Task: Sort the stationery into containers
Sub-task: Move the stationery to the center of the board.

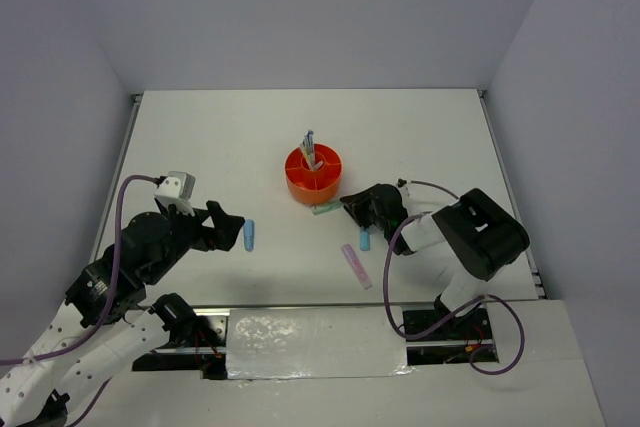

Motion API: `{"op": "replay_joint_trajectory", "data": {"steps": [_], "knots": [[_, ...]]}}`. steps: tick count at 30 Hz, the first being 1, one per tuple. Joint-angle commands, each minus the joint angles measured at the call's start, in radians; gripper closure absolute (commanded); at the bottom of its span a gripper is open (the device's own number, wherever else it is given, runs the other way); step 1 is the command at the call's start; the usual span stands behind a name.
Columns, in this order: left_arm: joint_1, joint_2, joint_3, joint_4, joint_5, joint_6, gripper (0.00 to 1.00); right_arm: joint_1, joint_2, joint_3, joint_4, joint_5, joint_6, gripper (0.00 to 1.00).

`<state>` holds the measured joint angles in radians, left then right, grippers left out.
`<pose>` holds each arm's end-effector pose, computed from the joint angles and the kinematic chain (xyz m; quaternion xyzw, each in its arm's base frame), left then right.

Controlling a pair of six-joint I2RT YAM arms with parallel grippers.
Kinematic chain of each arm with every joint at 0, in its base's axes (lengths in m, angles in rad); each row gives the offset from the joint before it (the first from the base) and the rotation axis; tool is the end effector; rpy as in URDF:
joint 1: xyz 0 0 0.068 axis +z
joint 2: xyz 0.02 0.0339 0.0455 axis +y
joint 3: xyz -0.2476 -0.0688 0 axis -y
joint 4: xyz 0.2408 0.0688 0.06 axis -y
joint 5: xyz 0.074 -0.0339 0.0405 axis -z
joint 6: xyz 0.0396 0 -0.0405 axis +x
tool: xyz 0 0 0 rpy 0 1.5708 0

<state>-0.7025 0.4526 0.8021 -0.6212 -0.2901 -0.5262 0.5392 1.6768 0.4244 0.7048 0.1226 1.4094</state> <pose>0.0919 -0.0630 0.3306 -0.0177 0.7926 -0.2509 0.5554 0.2387 0.1372 0.0908 0.3940 0.7766 0.3743 0.3187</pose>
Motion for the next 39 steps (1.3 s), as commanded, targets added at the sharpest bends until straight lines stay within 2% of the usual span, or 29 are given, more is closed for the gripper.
{"op": "replay_joint_trajectory", "data": {"steps": [1,10,13,14,15,20,30,36,39], "knots": [[0.003,0.001,0.0,0.032,0.008,0.011,0.01,-0.016,-0.005,0.048,-0.107,0.035,-0.046,0.62],[0.003,-0.008,-0.003,0.035,0.011,0.009,0.01,-0.044,0.09,0.108,-0.088,-0.001,-0.024,0.69],[0.003,-0.006,-0.004,0.035,0.012,0.009,0.01,-0.051,0.103,0.122,-0.082,-0.005,-0.021,0.76],[0.005,-0.005,-0.003,0.034,0.012,0.009,0.01,-0.048,0.101,0.128,-0.09,-0.001,-0.021,0.86],[0.003,-0.006,-0.003,0.035,0.012,0.011,0.01,-0.05,0.1,0.132,-0.108,0.0,-0.029,0.87],[0.003,-0.005,-0.003,0.035,0.012,0.011,0.01,-0.05,0.09,0.116,-0.117,-0.008,-0.027,0.87],[0.003,-0.002,-0.004,0.037,0.014,0.009,0.01,-0.015,0.115,0.045,0.033,-0.103,-0.069,0.94],[0.003,0.0,-0.003,0.034,0.012,0.009,0.01,0.093,0.049,-0.028,0.1,-0.098,-0.079,0.94],[0.003,-0.005,-0.003,0.034,0.009,0.009,0.01,0.171,-0.001,-0.049,0.069,-0.068,-0.089,0.94]]}}
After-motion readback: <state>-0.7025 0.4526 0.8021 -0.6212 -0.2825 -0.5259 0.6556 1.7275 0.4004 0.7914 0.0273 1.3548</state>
